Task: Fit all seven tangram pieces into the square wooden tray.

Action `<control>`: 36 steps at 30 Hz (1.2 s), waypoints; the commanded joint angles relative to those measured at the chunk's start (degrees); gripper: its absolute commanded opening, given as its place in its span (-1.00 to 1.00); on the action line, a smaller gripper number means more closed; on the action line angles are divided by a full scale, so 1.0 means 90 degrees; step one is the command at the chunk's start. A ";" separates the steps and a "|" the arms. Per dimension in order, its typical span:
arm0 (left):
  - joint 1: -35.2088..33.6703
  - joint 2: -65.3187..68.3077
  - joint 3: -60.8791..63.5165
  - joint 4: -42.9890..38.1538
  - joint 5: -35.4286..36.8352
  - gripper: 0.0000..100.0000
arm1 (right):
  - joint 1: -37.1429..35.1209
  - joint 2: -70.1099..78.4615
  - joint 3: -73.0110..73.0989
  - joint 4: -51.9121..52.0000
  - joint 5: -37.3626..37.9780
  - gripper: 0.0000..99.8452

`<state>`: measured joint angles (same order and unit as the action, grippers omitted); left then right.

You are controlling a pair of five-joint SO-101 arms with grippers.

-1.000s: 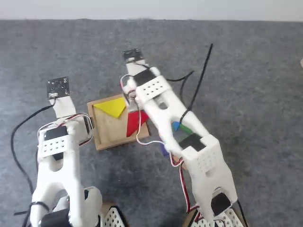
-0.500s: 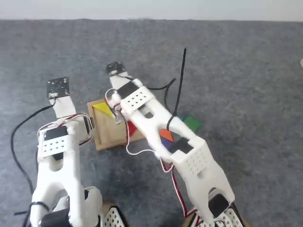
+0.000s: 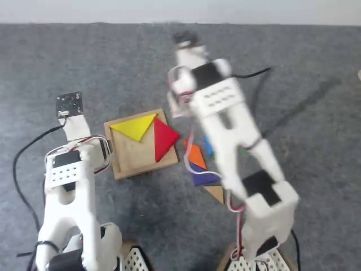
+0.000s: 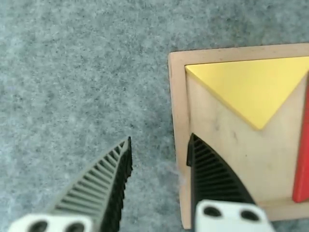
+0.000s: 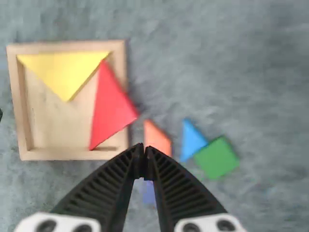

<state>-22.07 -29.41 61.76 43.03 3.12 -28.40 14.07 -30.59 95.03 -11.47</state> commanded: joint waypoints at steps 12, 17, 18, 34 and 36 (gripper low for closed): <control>-0.0020 -0.0195 -0.0103 -0.0078 -0.0049 -0.64 | -0.0396 0.0288 0.3321 -0.4020 0.0928 -0.98; -0.0020 -0.0195 -0.0122 -0.0049 -0.0049 -0.64 | -0.0816 0.0562 0.3341 -0.4303 0.0908 -0.98; -0.0020 -0.0195 -0.0122 -0.0049 -0.0049 -0.64 | -0.0874 0.0601 0.3341 -0.4342 0.0899 -0.98; -0.0020 -0.0195 -0.0103 -0.0068 -0.0049 -0.64 | -0.1451 0.0103 0.3175 -0.3863 0.0908 -0.98; -0.0020 -0.0195 -0.0103 -0.0068 -0.0049 -0.64 | -0.1118 -0.0327 0.3194 -0.3551 0.0947 -0.98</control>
<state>-22.07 -29.41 61.76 43.03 3.12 -42.20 19.08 0.18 59.52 -4.00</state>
